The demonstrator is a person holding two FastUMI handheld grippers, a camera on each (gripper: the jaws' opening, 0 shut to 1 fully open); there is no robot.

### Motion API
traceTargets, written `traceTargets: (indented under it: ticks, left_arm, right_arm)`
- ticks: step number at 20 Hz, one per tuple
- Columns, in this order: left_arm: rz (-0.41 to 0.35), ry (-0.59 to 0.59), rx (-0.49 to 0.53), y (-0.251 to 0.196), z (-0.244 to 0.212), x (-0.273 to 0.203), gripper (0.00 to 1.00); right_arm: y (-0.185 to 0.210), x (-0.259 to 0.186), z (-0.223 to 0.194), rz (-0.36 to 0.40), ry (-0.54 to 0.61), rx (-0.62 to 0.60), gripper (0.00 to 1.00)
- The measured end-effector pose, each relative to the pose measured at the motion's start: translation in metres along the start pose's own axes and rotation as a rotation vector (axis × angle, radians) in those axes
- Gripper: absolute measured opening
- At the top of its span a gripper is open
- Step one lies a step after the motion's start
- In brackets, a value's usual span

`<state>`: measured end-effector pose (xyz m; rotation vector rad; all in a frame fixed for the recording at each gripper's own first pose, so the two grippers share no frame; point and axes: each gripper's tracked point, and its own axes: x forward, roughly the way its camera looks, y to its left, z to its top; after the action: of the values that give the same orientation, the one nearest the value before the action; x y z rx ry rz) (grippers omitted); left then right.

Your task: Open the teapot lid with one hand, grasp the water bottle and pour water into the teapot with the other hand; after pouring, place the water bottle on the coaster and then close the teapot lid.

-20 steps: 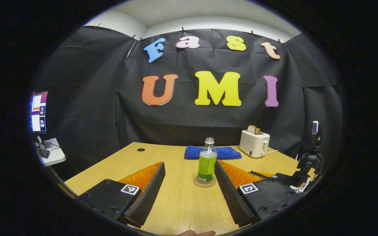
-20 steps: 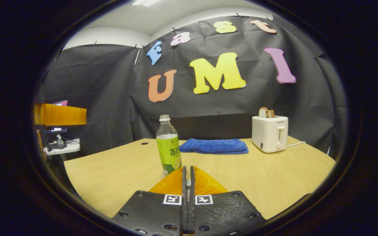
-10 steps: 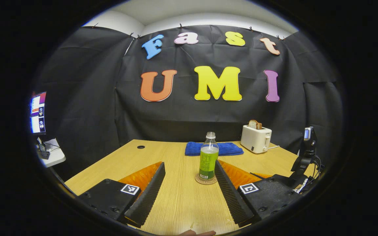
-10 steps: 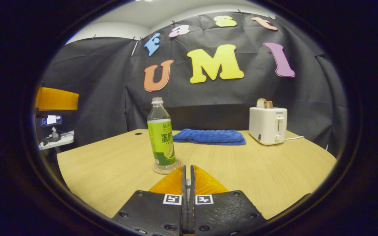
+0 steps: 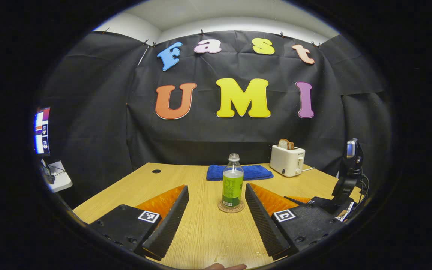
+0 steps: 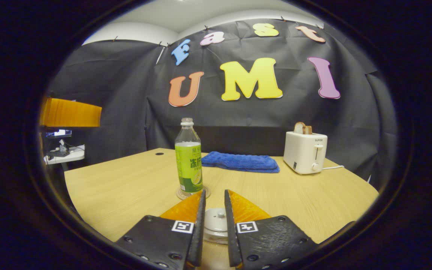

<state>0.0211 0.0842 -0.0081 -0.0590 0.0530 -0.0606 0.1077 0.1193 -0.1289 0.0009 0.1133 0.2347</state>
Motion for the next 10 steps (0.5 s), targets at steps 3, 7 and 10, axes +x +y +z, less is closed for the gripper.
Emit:
traceTargets:
  ticks: [3,7,10]
  left_arm:
    - [-0.011,-0.014,-0.002,-0.005,0.006,-0.004,0.94]
    - [-0.031,-0.054,-0.022,-0.018,0.012,-0.005,0.95]
    - [-0.024,-0.057,-0.007,-0.024,0.012,-0.010,0.94]
  right_arm:
    - [0.004,-0.016,0.025,0.005,-0.044,0.027,0.44]
    - [0.007,-0.046,0.064,0.025,-0.102,0.016,0.86]
    - [-0.010,-0.068,0.094,-0.026,-0.132,-0.013,0.96]
